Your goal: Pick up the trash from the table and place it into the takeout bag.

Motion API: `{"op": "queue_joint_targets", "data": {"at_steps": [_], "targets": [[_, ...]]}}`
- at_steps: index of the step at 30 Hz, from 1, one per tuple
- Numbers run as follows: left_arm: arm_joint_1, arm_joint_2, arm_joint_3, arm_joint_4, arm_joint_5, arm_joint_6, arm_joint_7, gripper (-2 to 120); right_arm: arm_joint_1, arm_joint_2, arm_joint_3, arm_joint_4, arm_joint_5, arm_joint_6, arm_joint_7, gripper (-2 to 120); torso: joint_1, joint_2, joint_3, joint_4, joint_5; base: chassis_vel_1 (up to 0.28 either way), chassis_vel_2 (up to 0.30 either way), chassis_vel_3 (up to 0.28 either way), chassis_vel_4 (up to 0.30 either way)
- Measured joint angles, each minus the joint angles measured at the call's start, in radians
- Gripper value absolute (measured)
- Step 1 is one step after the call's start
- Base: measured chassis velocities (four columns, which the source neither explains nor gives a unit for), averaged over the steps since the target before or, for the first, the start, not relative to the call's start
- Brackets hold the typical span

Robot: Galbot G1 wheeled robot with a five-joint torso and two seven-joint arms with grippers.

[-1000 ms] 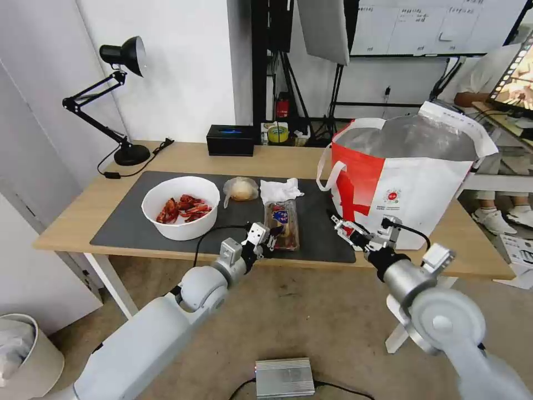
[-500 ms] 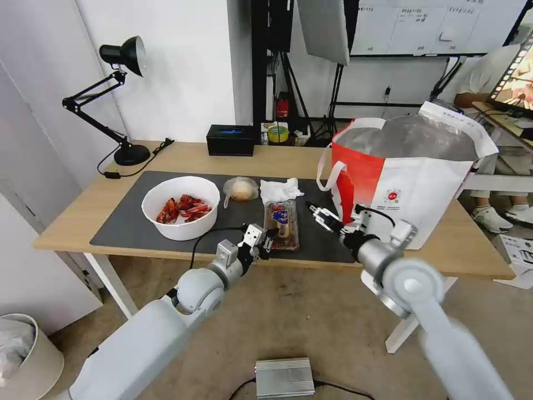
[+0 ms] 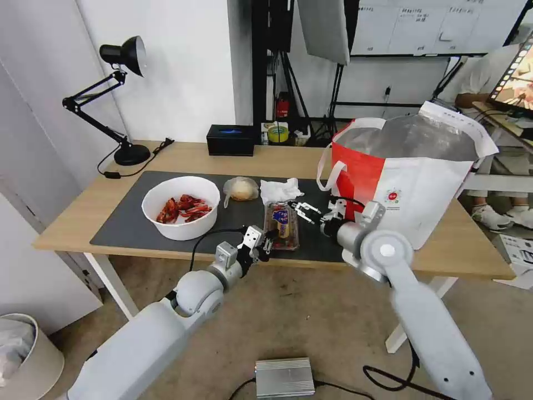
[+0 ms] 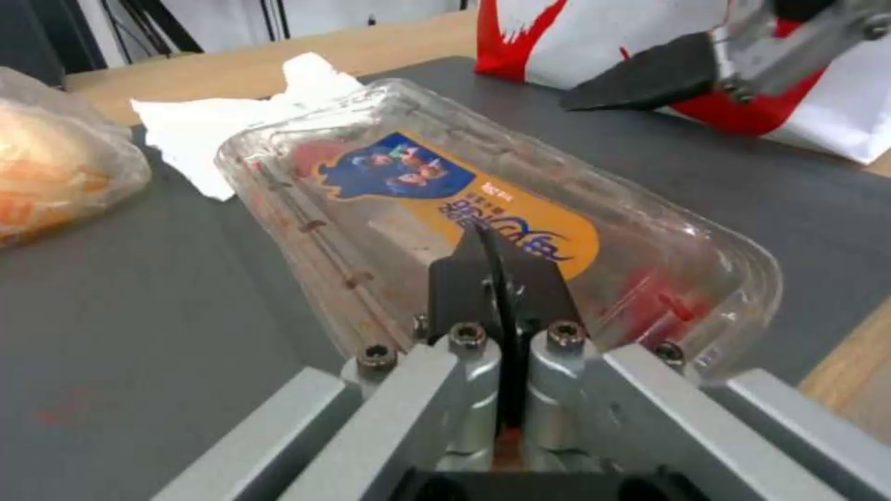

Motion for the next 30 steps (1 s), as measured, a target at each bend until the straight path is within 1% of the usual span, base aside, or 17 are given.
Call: {"op": "queue_joint_targets", "data": {"at_steps": [9,20,30], "targets": [[-0.001,0.002,0.000,-0.004,-0.001,-0.001,0.000,0,0.047,0.030,-0.022,-0.064,0.011,-0.043,0.028,100,0.000,0.000,0.000,0.0000,0.0000,0.000,0.000,0.000,0.000],[0.008,0.001,-0.005,-0.010,-0.001,-0.004,0.000,0,0.115,0.081,-0.041,-0.142,0.019,-0.068,0.042,100,0.000,0.000,0.000,0.0001,0.0000,0.000,0.000,0.000,0.000],[0.030,-0.001,-0.016,-0.023,-0.001,-0.005,0.000,0,0.108,0.094,-0.050,-0.151,0.017,-0.080,0.059,100,0.000,0.000,0.000,0.0000,0.0000,0.000,0.000,0.000,0.000]]}}
